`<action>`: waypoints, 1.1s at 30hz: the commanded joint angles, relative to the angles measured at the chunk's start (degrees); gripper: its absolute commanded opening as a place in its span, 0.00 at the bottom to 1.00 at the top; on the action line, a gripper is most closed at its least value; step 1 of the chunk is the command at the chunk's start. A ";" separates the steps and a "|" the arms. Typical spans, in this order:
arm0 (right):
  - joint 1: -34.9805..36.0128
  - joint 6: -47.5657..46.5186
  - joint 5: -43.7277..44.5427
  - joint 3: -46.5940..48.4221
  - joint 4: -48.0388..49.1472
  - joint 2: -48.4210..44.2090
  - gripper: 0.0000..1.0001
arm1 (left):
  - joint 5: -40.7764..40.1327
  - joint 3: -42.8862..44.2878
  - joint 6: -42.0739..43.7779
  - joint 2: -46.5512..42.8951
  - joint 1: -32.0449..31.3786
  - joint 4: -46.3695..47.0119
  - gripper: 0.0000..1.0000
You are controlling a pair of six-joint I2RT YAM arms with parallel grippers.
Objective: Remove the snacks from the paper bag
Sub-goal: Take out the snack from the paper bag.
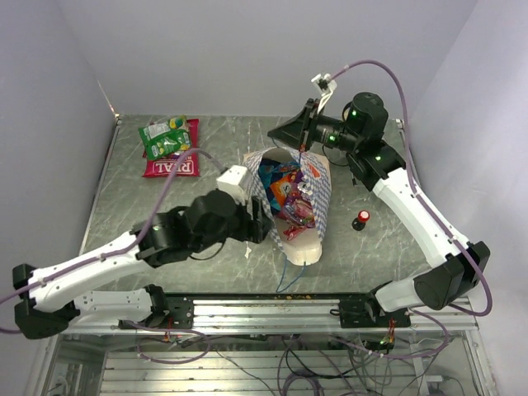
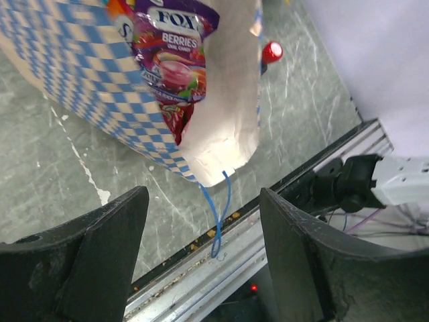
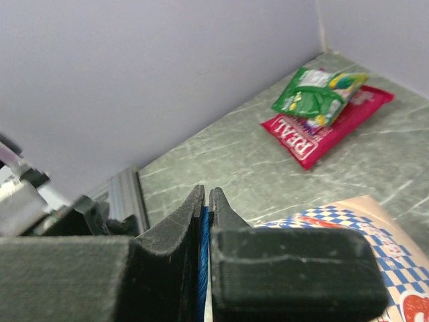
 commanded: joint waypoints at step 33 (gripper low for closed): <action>5.47 -3.21 24.46 7.82 -17.21 -4.16 0.00 | -13.79 -3.48 10.21 32.41 -5.25 38.88 0.07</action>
